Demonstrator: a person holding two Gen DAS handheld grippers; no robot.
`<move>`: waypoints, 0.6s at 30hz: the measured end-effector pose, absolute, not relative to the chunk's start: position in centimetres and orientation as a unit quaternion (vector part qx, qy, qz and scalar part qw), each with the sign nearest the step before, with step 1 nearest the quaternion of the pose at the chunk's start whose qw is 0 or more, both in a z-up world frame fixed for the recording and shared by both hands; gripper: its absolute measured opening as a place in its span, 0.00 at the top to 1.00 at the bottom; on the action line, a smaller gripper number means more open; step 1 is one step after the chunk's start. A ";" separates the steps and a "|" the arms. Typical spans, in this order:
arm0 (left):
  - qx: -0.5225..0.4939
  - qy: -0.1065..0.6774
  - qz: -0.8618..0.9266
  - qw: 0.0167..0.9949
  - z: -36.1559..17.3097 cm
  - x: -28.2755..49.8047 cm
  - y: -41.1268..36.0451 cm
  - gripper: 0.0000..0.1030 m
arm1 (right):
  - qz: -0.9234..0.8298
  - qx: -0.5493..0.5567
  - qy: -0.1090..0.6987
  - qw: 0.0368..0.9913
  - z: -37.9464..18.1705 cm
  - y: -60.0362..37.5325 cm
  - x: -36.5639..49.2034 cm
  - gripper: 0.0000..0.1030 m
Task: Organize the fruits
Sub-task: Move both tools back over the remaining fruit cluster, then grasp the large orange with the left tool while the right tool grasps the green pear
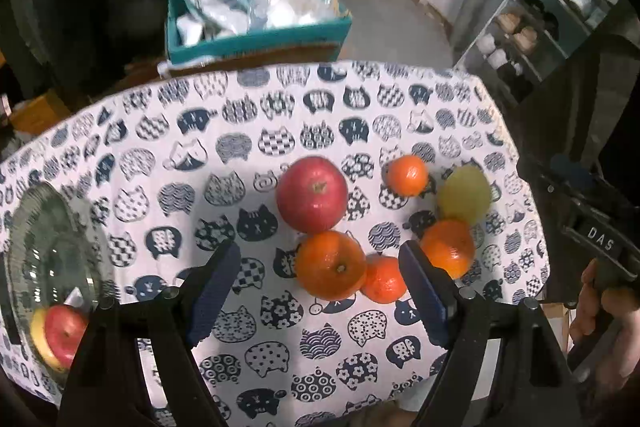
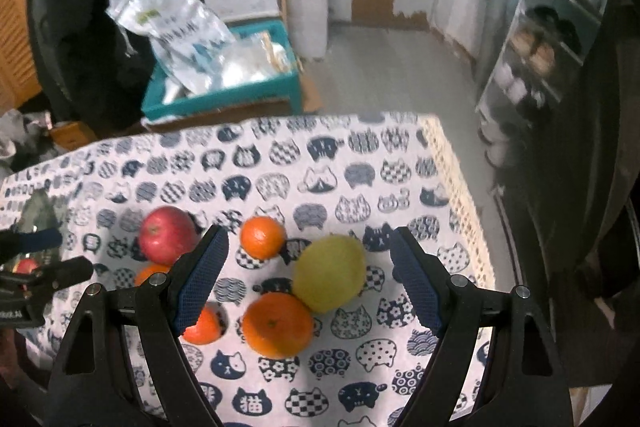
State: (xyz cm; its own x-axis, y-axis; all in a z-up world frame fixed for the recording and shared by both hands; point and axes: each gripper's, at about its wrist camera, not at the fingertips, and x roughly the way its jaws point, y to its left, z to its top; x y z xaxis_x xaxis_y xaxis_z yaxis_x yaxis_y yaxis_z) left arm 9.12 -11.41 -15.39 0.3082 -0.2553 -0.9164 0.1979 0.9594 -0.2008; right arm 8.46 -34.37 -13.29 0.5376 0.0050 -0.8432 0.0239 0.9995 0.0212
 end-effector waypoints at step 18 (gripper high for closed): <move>-0.048 0.652 -0.131 0.746 -24.4 10.4 -13.1 0.19 | -0.021 0.039 0.539 0.841 -18.3 -35.5 10.5 0.21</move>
